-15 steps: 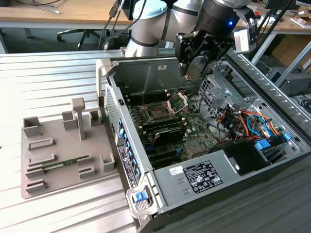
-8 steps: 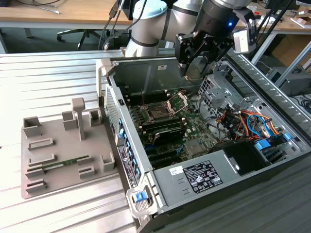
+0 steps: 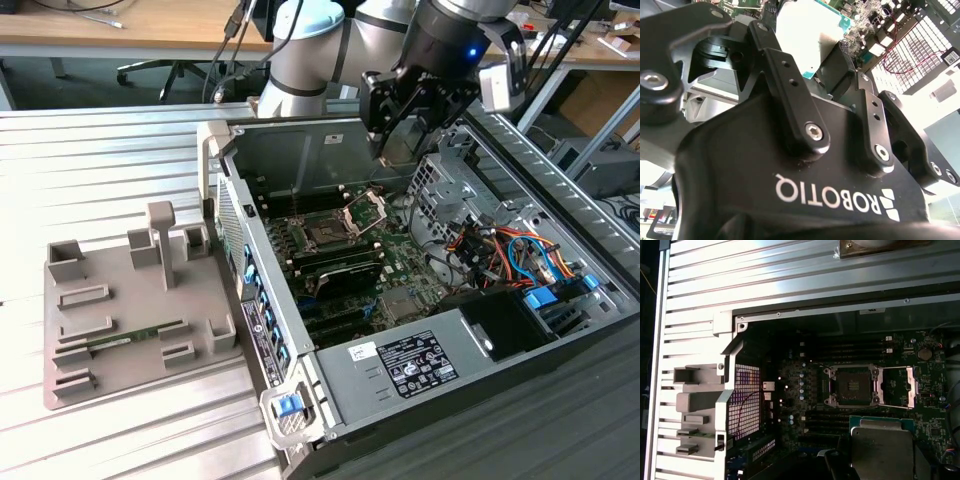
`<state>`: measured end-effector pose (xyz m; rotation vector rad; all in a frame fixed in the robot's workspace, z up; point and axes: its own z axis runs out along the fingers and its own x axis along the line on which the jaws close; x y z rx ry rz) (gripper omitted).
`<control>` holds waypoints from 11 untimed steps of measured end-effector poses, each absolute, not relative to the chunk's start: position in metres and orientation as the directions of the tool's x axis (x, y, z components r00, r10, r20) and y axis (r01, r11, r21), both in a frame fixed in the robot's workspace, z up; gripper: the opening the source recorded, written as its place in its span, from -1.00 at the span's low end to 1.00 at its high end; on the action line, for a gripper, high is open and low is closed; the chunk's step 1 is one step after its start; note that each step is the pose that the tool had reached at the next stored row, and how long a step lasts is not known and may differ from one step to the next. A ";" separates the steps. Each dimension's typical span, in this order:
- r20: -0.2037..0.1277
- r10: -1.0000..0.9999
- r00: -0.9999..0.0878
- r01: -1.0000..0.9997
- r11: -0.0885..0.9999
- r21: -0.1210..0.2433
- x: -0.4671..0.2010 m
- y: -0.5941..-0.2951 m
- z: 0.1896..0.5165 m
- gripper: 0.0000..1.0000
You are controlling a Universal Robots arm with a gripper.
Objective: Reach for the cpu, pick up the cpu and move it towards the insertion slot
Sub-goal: 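Pick up the cpu and move it towards the insertion slot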
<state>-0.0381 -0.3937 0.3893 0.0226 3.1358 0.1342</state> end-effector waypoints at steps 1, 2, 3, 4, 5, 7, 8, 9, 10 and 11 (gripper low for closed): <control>-0.002 0.015 -1.000 0.014 0.996 0.085 -0.038 -0.394 0.389 0.09; -0.002 0.014 -1.000 0.014 0.996 0.085 -0.038 -0.394 0.388 0.09; -0.002 0.015 -1.000 0.014 0.996 0.086 -0.038 -0.394 0.388 0.09; -0.002 0.014 -1.000 0.014 0.996 0.085 -0.038 -0.394 0.388 0.09; -0.002 0.015 -1.000 0.014 0.996 0.085 -0.038 -0.394 0.388 0.09; -0.002 0.015 -1.000 0.014 0.996 0.085 -0.038 -0.394 0.387 0.09; -0.002 0.015 -1.000 0.014 0.996 0.086 -0.038 -0.394 0.387 0.09; -0.002 0.015 -1.000 0.014 0.996 0.085 -0.038 -0.394 0.387 0.09; -0.002 0.015 -1.000 0.014 0.996 0.085 -0.038 -0.394 0.386 0.09; -0.002 0.015 -1.000 0.014 0.996 0.085 -0.038 -0.394 0.386 0.09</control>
